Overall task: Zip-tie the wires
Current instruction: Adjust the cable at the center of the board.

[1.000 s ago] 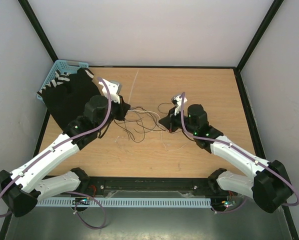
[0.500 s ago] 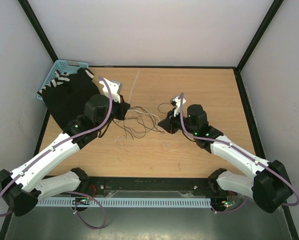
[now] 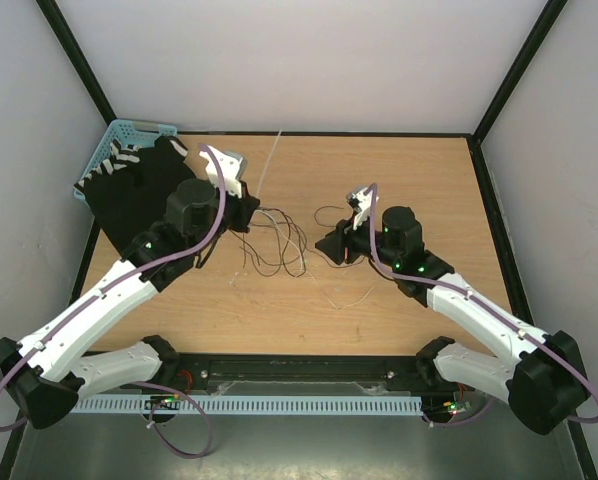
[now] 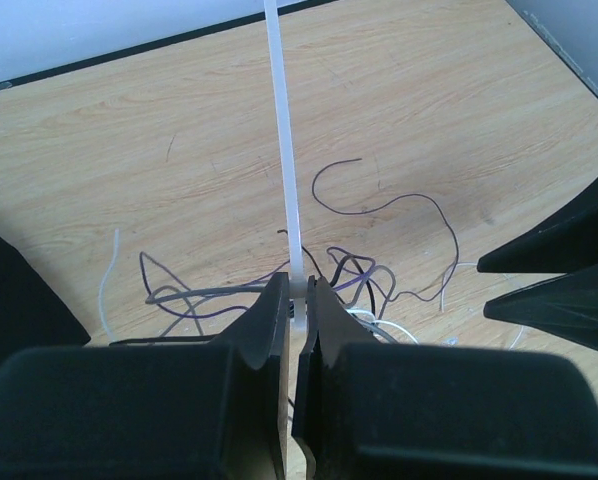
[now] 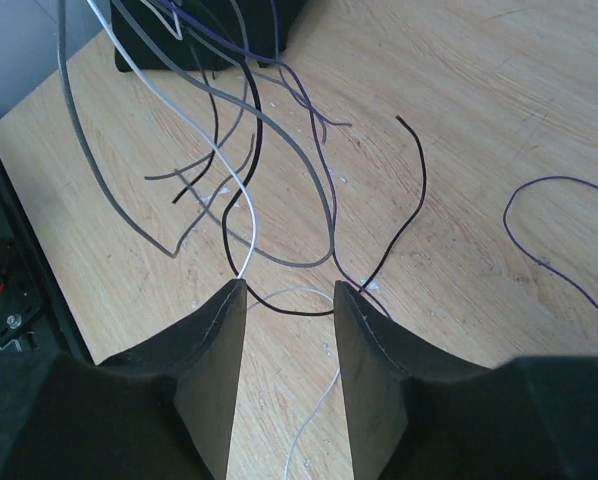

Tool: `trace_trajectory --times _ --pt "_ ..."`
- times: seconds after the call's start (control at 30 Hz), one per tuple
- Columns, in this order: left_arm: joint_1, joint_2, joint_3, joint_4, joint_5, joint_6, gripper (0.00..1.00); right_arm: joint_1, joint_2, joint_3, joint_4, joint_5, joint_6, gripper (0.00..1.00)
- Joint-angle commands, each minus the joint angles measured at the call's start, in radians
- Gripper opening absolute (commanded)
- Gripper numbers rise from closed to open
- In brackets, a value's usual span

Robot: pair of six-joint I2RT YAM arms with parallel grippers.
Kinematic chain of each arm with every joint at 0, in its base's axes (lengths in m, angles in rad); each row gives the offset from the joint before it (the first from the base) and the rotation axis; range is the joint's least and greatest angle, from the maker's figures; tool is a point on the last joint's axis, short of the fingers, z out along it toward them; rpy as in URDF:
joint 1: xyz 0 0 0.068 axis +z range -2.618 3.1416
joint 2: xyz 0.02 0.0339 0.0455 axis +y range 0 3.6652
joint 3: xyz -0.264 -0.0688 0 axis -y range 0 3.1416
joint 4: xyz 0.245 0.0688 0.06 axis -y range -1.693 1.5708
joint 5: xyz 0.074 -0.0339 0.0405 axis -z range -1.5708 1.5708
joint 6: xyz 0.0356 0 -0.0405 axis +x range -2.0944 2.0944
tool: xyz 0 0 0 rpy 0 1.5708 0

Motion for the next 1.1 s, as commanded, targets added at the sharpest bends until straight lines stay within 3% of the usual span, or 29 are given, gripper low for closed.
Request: trace_trajectory --times 0.0,0.17,0.4,1.07 --pt "0.005 -0.001 0.057 -0.018 -0.017 0.030 0.00 -0.004 -0.024 0.021 0.023 -0.025 -0.017 0.51" --pt "0.001 -0.010 0.050 -0.027 -0.022 0.032 0.00 -0.003 -0.036 -0.022 0.129 -0.067 -0.006 0.58" --pt "-0.006 -0.007 0.041 -0.030 -0.016 0.027 0.00 -0.002 0.016 -0.022 0.285 -0.155 0.058 0.58" --pt "-0.017 -0.022 0.022 -0.044 0.006 0.018 0.00 0.038 0.265 0.118 0.515 -0.216 -0.025 0.49"
